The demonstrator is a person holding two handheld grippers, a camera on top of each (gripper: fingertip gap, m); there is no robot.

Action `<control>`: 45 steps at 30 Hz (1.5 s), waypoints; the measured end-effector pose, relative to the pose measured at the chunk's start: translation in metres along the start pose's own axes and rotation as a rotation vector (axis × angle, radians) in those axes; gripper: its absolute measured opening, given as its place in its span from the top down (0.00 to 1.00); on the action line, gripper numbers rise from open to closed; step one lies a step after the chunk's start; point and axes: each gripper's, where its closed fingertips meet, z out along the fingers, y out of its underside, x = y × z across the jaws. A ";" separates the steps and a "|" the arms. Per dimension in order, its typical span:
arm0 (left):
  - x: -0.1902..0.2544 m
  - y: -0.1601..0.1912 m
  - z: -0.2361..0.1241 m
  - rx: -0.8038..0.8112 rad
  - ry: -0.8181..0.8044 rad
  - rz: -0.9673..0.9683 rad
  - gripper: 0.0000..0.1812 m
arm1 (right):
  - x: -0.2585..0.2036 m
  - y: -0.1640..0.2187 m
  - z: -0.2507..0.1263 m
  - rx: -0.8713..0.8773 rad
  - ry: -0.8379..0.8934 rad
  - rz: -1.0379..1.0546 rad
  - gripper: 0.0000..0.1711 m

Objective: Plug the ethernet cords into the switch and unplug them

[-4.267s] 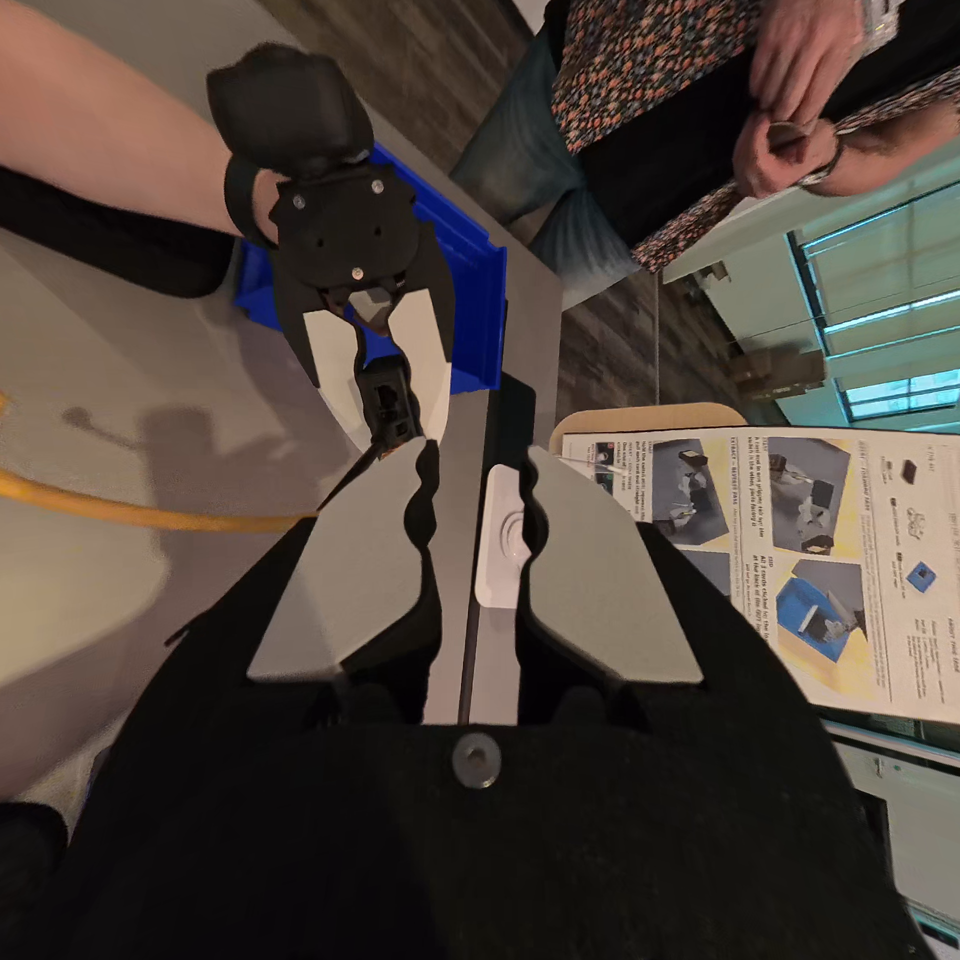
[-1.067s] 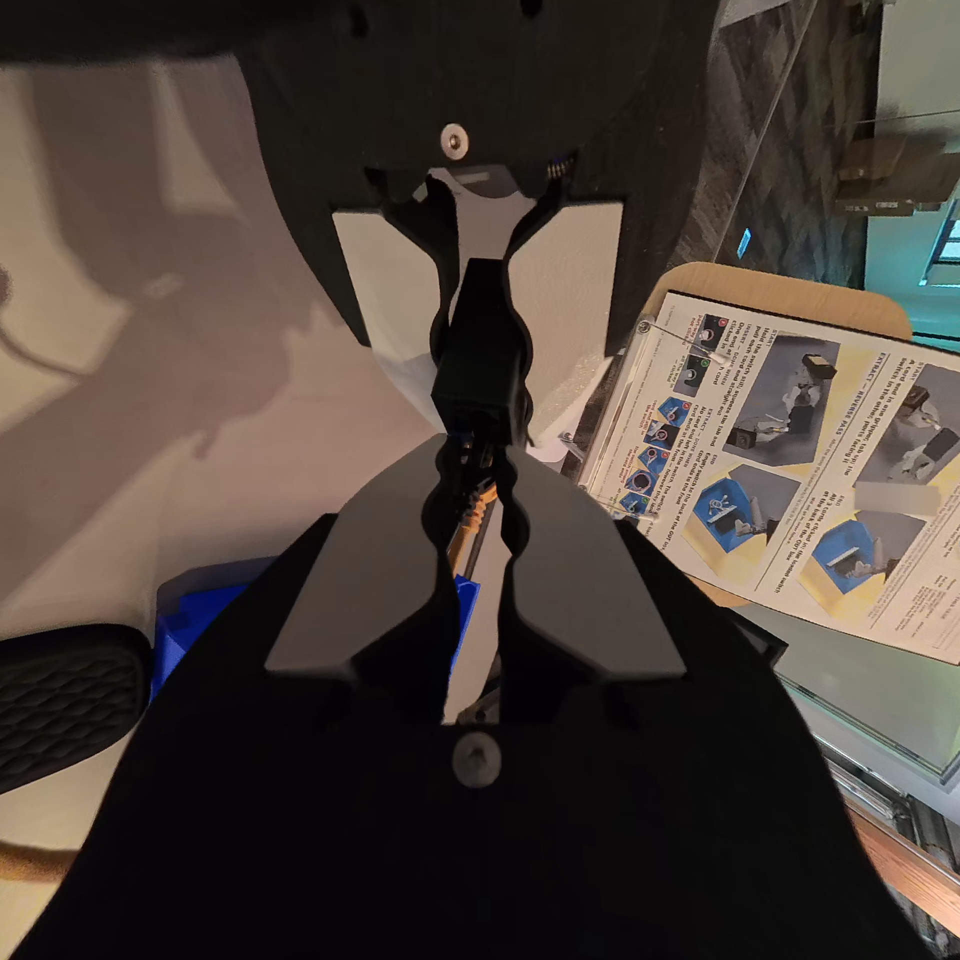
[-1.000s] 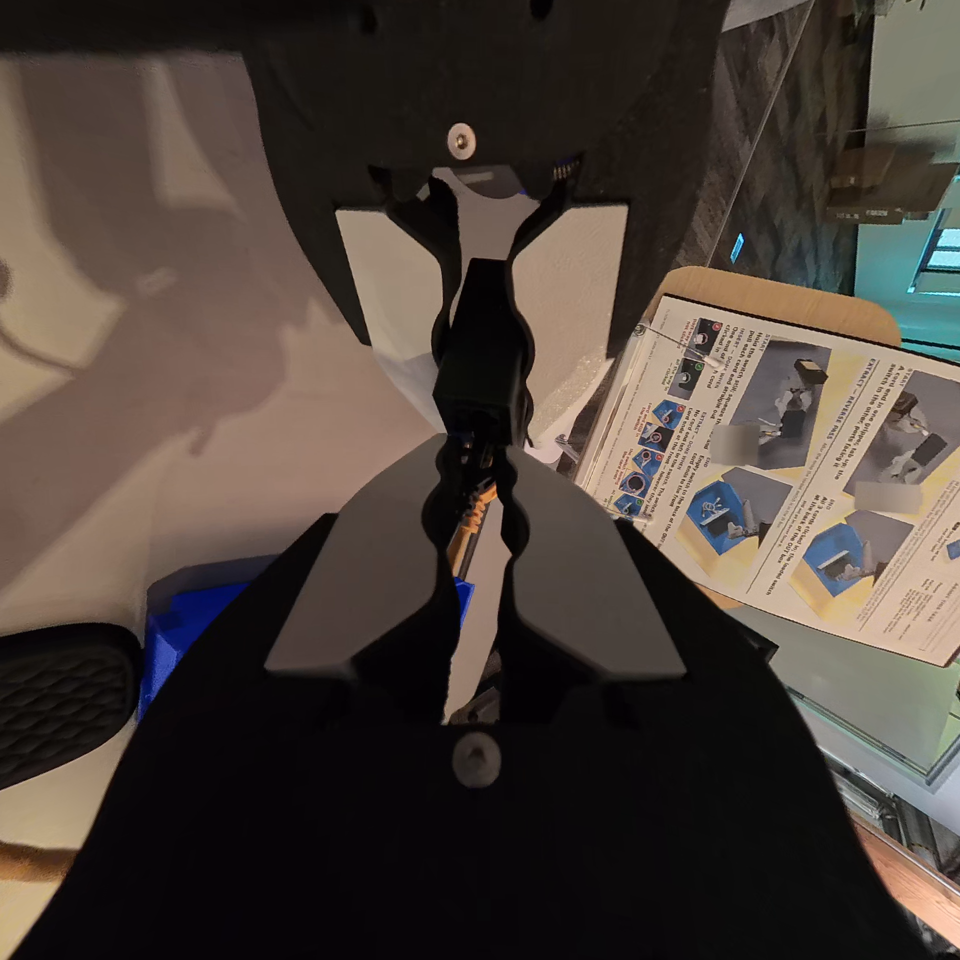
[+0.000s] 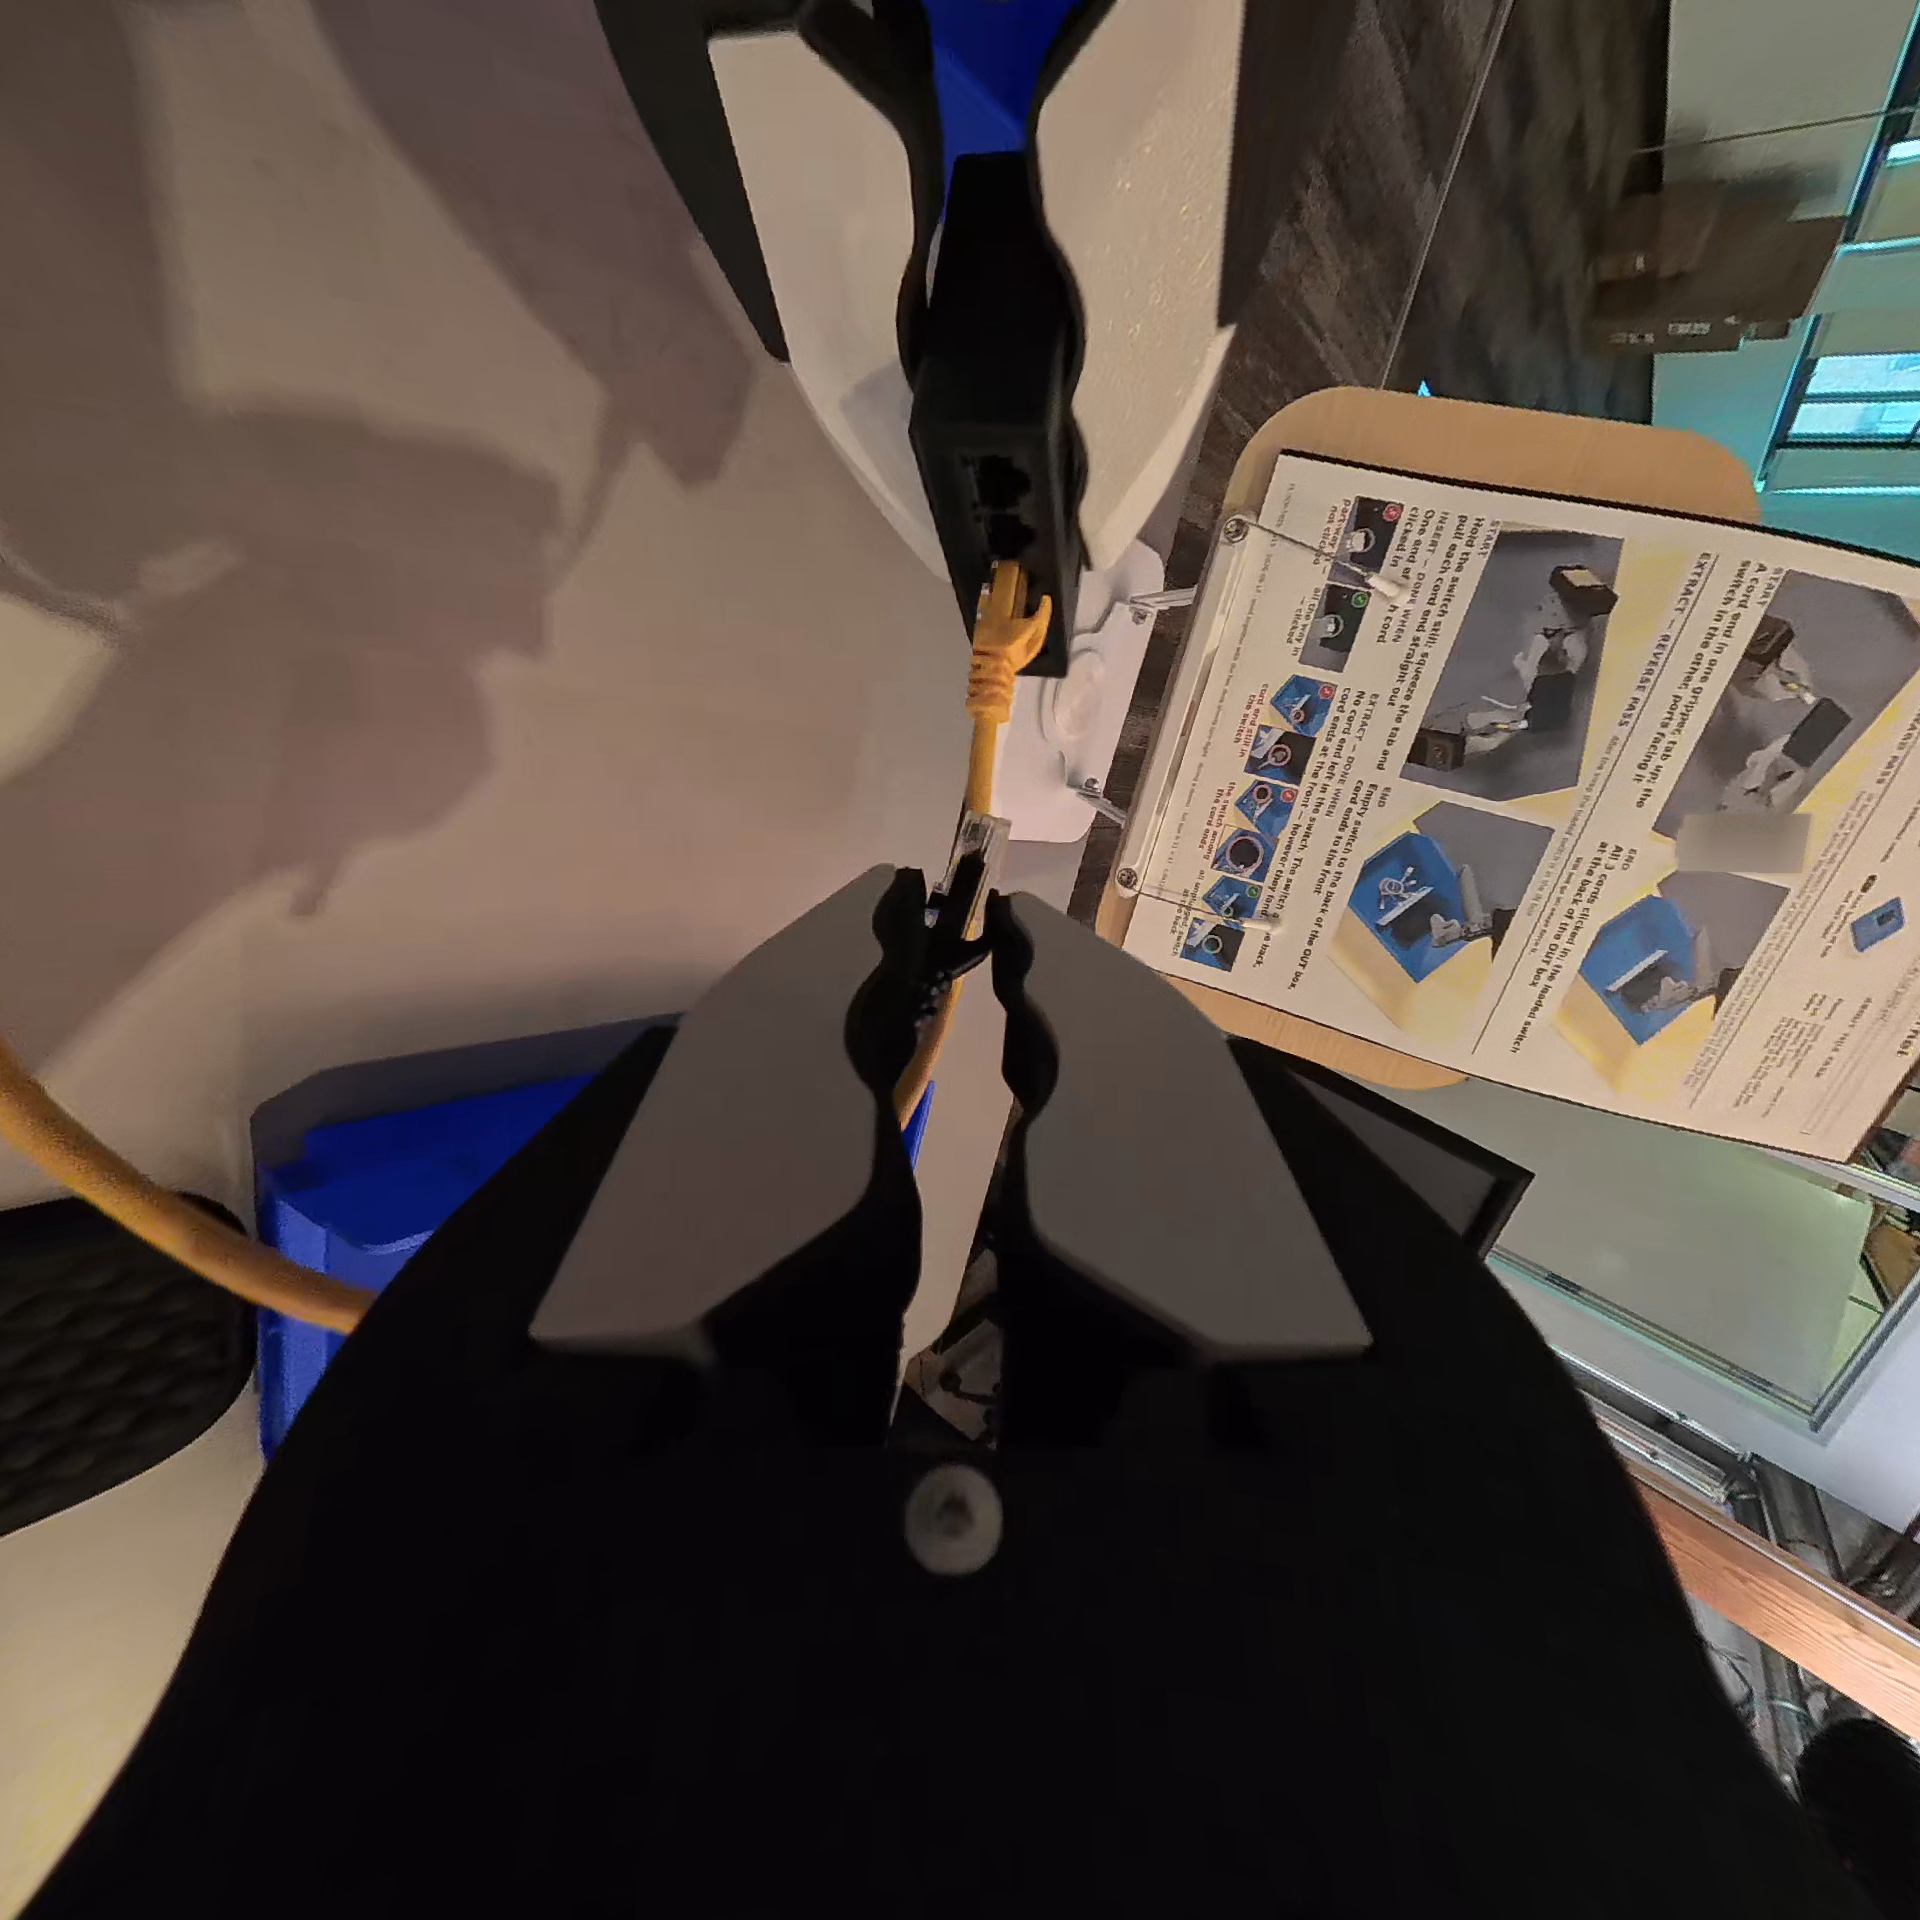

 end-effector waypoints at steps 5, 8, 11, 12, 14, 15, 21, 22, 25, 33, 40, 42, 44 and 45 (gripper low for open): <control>0.006 0.014 0.007 0.048 0.074 -0.064 0.84 | 0.016 -0.005 -0.009 0.015 0.071 -0.006 0.93; 0.005 0.017 0.005 0.075 0.081 -0.081 0.84 | 0.027 -0.011 -0.013 -0.017 0.129 -0.043 0.93; 0.004 0.018 0.002 0.099 0.089 -0.077 0.84 | 0.031 -0.022 -0.016 -0.030 0.171 -0.079 0.93; 0.003 0.019 0.001 0.112 0.089 -0.084 0.84 | 0.032 -0.023 -0.017 -0.041 0.178 -0.084 0.93; 0.002 0.019 -0.001 0.130 0.096 -0.110 0.84 | 0.033 -0.027 -0.019 -0.025 0.168 -0.061 0.93; 0.001 0.019 -0.002 0.138 0.095 -0.113 0.84 | 0.035 -0.029 -0.021 -0.015 0.175 -0.054 0.93; 0.003 0.019 -0.003 0.136 0.108 -0.109 0.84 | 0.041 -0.036 -0.031 0.041 0.200 -0.006 0.93; 0.005 0.020 -0.003 0.129 0.118 -0.103 0.84 | 0.043 -0.035 -0.032 0.053 0.194 0.022 0.93; 0.009 0.025 -0.001 0.102 0.138 -0.086 0.84 | 0.057 -0.022 -0.044 0.102 0.208 0.137 0.94; 0.032 0.038 0.013 -0.008 0.222 -0.020 0.84 | 0.076 0.067 -0.070 0.179 0.206 0.520 0.94; 0.047 0.040 0.026 -0.013 0.263 -0.030 0.84 | 0.057 0.118 -0.069 0.161 0.231 0.621 0.94; 0.045 0.044 0.026 -0.025 0.258 -0.044 0.84 | 0.056 0.132 -0.070 0.173 0.239 0.672 0.94; 0.043 0.051 0.027 -0.055 0.250 -0.049 0.84 | 0.057 0.136 -0.075 0.209 0.266 0.686 0.94; 0.042 0.054 0.027 -0.069 0.245 -0.046 0.84 | 0.058 0.138 -0.077 0.217 0.276 0.686 0.94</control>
